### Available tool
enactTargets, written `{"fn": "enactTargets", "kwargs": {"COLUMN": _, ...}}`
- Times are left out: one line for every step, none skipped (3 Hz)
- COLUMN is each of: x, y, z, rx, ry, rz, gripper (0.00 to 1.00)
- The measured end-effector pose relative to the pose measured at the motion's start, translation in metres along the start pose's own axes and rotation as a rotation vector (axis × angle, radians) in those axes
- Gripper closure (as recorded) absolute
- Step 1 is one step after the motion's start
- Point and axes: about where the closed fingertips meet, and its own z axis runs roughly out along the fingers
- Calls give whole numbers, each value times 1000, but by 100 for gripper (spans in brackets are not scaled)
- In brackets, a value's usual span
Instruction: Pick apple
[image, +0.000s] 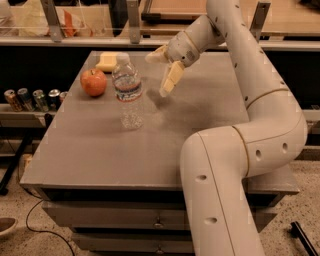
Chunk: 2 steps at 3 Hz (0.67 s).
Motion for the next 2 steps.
{"fn": "enactTargets", "kwargs": {"x": -12, "y": -4, "z": 9, "rx": -6, "ry": 15, "rz": 6, "gripper": 0}}
{"fn": "enactTargets", "kwargs": {"x": -12, "y": -4, "z": 9, "rx": -6, "ry": 14, "rz": 6, "gripper": 0}}
